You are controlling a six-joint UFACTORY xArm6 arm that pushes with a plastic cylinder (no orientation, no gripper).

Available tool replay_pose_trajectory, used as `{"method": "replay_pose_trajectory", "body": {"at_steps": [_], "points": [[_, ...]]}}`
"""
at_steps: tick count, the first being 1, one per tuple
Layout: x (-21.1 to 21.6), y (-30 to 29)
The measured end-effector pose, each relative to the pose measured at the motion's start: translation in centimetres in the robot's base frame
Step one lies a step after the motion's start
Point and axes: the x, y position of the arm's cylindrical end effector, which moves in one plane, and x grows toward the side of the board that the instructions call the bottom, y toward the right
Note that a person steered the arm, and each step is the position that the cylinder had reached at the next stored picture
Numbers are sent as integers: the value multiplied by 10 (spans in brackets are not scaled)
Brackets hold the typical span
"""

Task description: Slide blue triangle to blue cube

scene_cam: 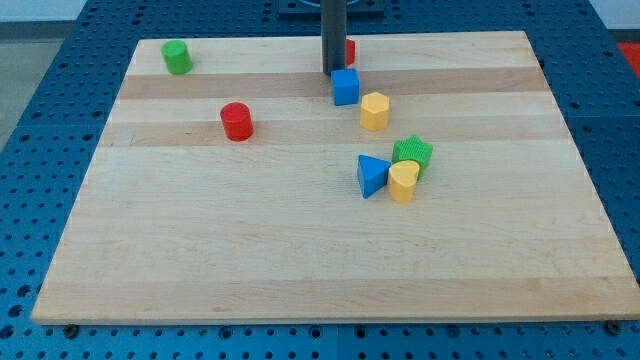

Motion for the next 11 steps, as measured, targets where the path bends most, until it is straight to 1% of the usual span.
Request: {"method": "replay_pose_trajectory", "body": {"at_steps": [2,3,4,5,6,7,9,11], "points": [[-2,0],[5,-3],[23,-2],[26,21],[15,58],[-8,83],[-62,91],[-68,74]]}}
